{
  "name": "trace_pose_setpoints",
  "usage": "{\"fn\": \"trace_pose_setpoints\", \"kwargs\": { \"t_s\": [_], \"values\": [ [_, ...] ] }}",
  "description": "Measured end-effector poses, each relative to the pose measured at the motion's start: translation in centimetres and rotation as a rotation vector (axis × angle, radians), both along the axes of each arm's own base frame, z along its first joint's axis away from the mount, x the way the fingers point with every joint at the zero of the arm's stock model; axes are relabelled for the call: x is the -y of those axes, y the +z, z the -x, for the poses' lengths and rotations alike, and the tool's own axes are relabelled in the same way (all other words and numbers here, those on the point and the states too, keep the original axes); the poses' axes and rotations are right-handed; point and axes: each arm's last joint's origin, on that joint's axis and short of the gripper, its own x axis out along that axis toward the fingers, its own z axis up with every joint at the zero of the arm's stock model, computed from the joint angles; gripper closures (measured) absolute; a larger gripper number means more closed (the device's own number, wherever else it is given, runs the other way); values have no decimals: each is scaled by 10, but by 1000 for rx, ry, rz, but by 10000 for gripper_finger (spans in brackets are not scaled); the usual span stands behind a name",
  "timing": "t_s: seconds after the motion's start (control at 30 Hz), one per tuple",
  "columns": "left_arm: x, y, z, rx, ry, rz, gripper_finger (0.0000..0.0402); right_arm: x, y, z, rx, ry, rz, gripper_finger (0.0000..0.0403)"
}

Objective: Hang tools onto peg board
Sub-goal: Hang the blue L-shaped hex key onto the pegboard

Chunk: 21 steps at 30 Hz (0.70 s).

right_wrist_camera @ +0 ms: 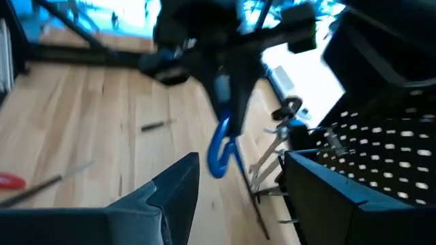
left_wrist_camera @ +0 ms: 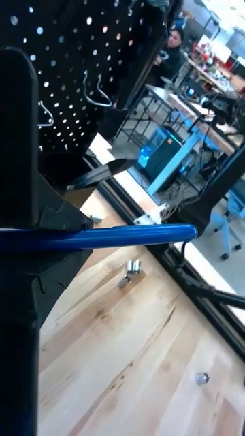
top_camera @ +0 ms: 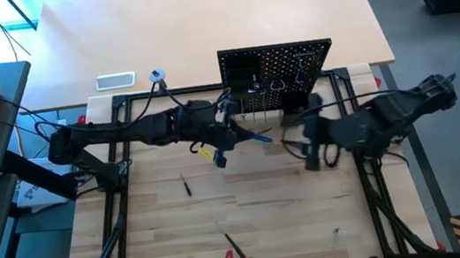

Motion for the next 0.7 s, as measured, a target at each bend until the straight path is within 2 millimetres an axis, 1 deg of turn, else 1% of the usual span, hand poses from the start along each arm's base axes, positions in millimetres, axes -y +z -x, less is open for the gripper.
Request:
{"fn": "trace_pose_setpoints", "kwargs": {
  "t_s": [0.17, 0.37, 0.47, 0.57, 0.63, 0.7],
  "values": [
    [-4, 0, 0, -1, 16, 26, 390, -1, -16, -29, -57, 9, 15, 194],
    [-8, -3, 1, -28, 41, 54, 390, -8, -31, -51, -89, 15, 70, 194],
    [-8, -4, 2, -41, 43, 53, 390, -10, -41, -59, -128, 2, 98, 195],
    [-8, -5, 2, -46, 44, 54, 390, -11, -45, -64, -144, -17, 121, 197],
    [-9, -6, 2, -50, 46, 53, 390, -11, -47, -65, -146, -32, 133, 207],
    [-8, -5, 2, -49, 46, 53, 390, -11, -47, -65, -146, -33, 133, 226]
  ]
}}
